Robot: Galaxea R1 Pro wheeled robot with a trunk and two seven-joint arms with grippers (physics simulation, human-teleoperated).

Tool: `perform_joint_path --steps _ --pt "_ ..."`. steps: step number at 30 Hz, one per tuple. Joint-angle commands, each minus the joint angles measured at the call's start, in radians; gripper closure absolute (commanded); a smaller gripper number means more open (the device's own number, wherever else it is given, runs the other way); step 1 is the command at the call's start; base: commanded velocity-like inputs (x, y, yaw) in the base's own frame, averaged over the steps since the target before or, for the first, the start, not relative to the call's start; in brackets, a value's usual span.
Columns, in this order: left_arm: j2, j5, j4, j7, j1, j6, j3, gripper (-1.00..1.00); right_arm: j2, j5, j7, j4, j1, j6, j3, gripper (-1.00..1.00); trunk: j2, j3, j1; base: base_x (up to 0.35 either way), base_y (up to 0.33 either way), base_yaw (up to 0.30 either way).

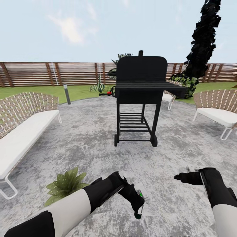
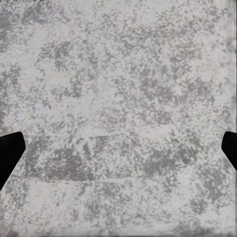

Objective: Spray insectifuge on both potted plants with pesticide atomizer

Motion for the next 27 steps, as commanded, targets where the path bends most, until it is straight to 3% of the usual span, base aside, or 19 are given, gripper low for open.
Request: perform_joint_path --steps 1,13,18,21,25,27 --pt "0.000 0.008 0.001 0.001 -0.001 0.008 -0.002 1.00 0.000 0.011 0.009 -0.001 -0.001 0.002 -0.002 -1.00 0.000 0.000 0.000 -0.019 0.036 -0.246" --pt "0.000 0.007 0.028 -0.001 -0.001 0.022 0.000 1.00 0.002 0.014 0.010 -0.001 0.000 0.002 -0.001 -1.00 0.000 0.003 0.000 -0.002 0.005 -0.058" --pt "0.000 0.002 0.026 -0.002 -0.001 0.062 -0.003 1.00 0.001 0.013 0.011 -0.008 -0.001 0.002 -0.003 -1.00 0.000 0.003 0.000 0.000 0.000 0.000" --pt "0.000 0.001 0.026 -0.006 -0.001 0.128 0.004 1.00 0.001 0.017 0.010 -0.029 -0.001 0.002 0.000 -1.00 0.000 0.003 0.000 0.000 0.000 0.000" --pt "0.025 0.003 0.027 -0.008 -0.001 0.062 0.007 1.00 0.000 0.016 0.012 -0.142 -0.001 0.001 0.005 -1.00 0.000 0.003 0.000 0.000 0.000 0.000" --pt "0.065 0.004 0.027 -0.008 -0.001 -0.018 0.029 1.00 0.000 0.014 0.044 -0.168 -0.001 0.000 0.031 -1.00 0.000 0.003 0.000 0.000 0.000 0.000"
